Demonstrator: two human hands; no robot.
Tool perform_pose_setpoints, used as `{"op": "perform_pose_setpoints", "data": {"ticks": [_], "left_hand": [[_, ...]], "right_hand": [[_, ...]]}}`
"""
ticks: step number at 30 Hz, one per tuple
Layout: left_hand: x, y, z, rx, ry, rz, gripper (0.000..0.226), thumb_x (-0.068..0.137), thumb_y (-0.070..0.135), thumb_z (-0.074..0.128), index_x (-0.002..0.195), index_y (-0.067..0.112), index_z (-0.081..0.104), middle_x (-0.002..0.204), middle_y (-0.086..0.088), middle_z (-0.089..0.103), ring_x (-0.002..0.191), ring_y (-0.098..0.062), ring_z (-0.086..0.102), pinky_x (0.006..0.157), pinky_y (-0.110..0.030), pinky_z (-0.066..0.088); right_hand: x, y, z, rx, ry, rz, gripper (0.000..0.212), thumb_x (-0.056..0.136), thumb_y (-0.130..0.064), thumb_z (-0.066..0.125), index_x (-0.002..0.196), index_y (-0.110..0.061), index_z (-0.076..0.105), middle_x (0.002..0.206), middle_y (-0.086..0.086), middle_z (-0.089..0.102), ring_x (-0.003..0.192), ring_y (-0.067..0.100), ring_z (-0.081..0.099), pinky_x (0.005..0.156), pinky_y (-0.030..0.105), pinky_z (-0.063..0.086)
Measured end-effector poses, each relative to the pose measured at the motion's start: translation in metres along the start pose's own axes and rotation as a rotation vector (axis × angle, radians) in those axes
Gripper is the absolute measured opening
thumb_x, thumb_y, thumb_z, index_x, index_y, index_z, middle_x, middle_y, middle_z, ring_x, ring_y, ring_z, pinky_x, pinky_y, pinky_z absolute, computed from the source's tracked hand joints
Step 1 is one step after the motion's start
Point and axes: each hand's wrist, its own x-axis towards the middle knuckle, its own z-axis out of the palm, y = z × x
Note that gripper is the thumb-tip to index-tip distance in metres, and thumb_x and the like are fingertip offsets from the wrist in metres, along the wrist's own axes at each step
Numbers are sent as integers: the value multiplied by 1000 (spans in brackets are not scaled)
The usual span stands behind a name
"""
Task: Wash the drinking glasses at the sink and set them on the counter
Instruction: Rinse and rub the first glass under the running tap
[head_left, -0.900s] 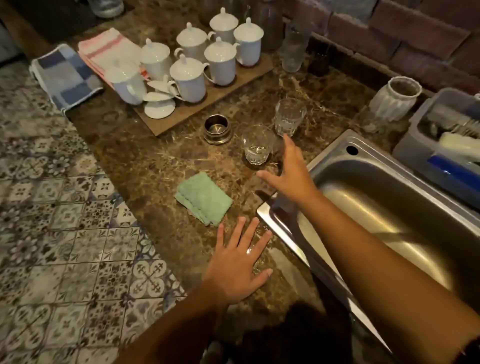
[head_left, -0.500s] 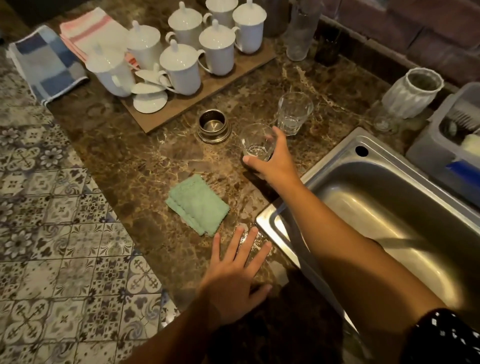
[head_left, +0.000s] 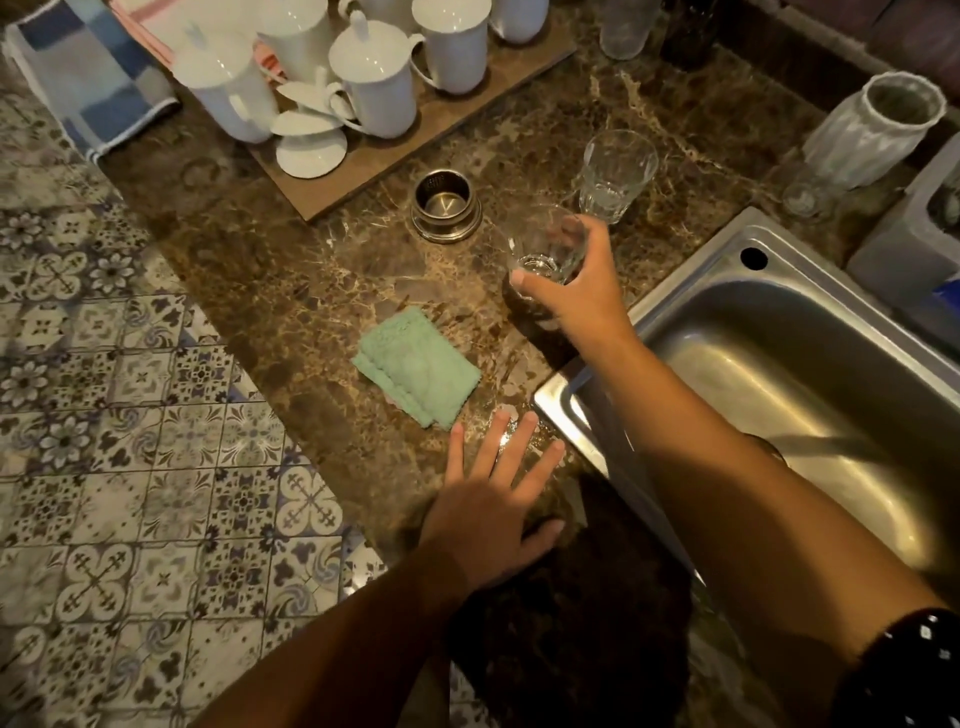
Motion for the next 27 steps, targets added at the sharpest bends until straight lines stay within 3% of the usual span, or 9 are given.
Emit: {"op": "perform_pose_setpoints", "data": {"ticks": [2, 4, 10, 14, 16, 19, 21, 24, 27], "left_hand": [[-3, 1, 0, -41, 0, 6, 77, 93, 68, 38, 158, 27, 29, 167, -14, 24, 154, -38, 17, 115, -73, 14], [-3, 0, -3, -46, -25, 0, 75, 96, 69, 24, 160, 28, 24, 169, -12, 16, 156, -37, 10, 117, -72, 10], [-2, 1, -14, -24, -102, -2, 72, 98, 70, 7, 159, 31, 6, 170, -11, 1, 156, -36, -4, 117, -73, 4], [-2, 0, -25, -23, -184, -3, 74, 97, 67, 19, 161, 34, 1, 171, -5, -10, 156, -31, -14, 117, -68, -8], [3, 3, -37, -64, -245, -24, 75, 99, 62, 33, 161, 33, 1, 171, -5, -9, 156, -32, -12, 118, -67, -5], [10, 16, -63, -182, -297, -74, 77, 98, 48, 50, 161, 26, 10, 170, -10, 6, 155, -36, 4, 119, -65, 10], [14, 29, -81, -317, -225, -74, 67, 98, 38, 55, 155, 17, 27, 161, -17, 27, 147, -37, 26, 119, -55, 28], [24, 64, -107, -643, -142, -62, 48, 98, 27, 61, 141, 9, 49, 138, -14, 55, 124, -30, 56, 100, -34, 43], [31, 106, -127, -1045, -245, -172, 44, 99, 28, 63, 138, 10, 54, 130, -11, 62, 100, -23, 68, 92, -35, 51]], "right_hand": [[-17, -8, -6, -20, 40, -22, 74, 76, -22, 86, 134, -25, 39, 121, -18, 53, 104, -20, 51, 86, -1, 41], [-40, -18, -12, -15, 70, -6, 74, 75, -20, 87, 133, -26, 41, 120, -20, 53, 105, -19, 51, 84, -3, 40], [-120, -42, -36, 1, 116, 84, 73, 75, -19, 88, 132, -30, 43, 129, -9, 58, 117, 3, 56, 94, 19, 45], [-173, -47, -57, 3, 259, 128, 70, 72, -24, 90, 127, -36, 49, 118, -22, 60, 102, -17, 57, 77, 2, 44], [-201, -49, -69, -4, 333, 155, 72, 71, -27, 90, 127, -39, 47, 113, -28, 58, 96, -26, 54, 70, -1, 44], [-238, -49, -90, -4, 395, 179, 76, 71, -28, 90, 129, -39, 44, 116, -24, 57, 100, -15, 57, 74, 4, 44], [-259, -50, -104, 4, 430, 192, 76, 69, -30, 91, 130, -37, 45, 118, -17, 61, 104, -7, 58, 79, 9, 43], [-285, -49, -125, 17, 478, 186, 78, 68, -29, 92, 131, -34, 48, 120, -15, 65, 102, -9, 63, 82, 10, 47], [-302, -50, -143, 17, 508, 148, 75, 67, -26, 93, 129, -32, 50, 121, -11, 66, 107, -4, 63, 90, 18, 51]]}}
